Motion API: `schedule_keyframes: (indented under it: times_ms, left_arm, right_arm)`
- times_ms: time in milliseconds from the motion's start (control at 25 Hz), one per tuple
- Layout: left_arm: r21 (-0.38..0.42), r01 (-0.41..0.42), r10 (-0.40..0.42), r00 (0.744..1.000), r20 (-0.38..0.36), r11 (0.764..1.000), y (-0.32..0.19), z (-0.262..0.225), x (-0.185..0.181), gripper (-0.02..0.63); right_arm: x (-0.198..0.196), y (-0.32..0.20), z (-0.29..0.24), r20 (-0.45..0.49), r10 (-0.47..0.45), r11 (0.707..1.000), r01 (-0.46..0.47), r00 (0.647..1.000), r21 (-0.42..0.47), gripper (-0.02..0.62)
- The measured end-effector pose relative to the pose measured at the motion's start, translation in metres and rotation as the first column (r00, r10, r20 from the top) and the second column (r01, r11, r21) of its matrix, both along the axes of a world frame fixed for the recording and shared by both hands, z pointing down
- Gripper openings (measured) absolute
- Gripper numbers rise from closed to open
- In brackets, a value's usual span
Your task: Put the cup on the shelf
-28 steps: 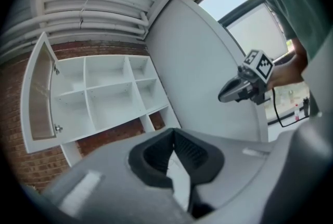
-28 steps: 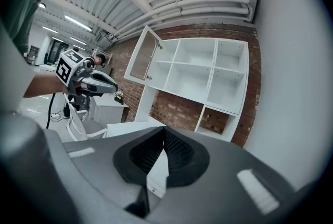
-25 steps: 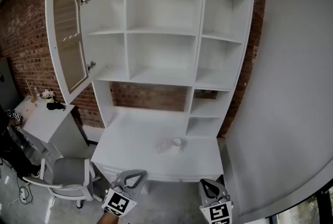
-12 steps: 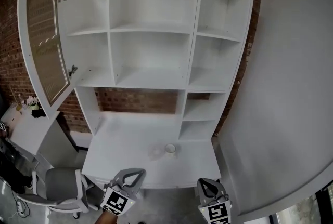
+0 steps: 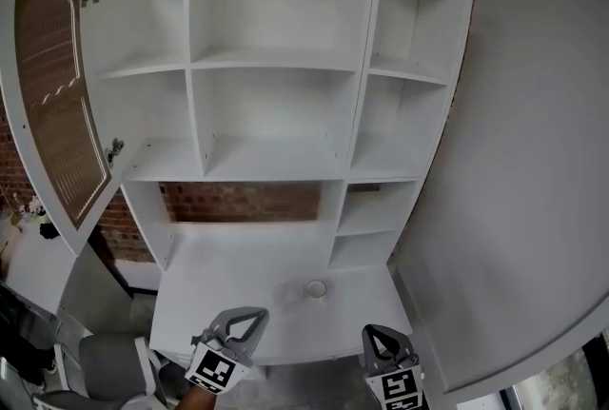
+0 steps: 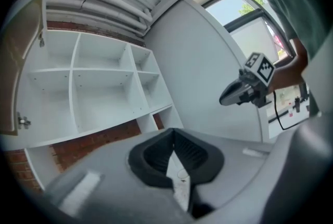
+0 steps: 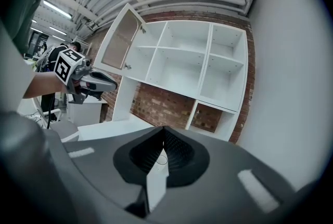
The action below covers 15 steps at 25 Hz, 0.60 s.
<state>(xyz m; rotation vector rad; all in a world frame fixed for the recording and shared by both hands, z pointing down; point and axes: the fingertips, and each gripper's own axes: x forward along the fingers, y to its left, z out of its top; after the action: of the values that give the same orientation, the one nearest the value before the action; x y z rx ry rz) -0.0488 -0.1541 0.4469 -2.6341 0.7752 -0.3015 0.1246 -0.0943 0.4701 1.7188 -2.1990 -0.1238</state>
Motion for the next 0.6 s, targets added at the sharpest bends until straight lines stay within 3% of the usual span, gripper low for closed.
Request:
schedule_keyframes:
  times_ms: [360,600]
  left_arm:
    - [-0.018,-0.003,0.003,1.0,-0.008,1.0,-0.038,0.009,-0.013,0.003]
    - [-0.03,0.048,-0.048,0.999,0.011,0.998,-0.062,0.017,-0.005,0.003]
  right_arm:
    - [-0.013,-0.038,0.01,-0.005,0.007,1.0,-0.007,1.0,-0.023,0.007]
    - [-0.003,-0.072,0.023,0.011,-0.043,0.998,0.043,0.999,-0.038,0.008]
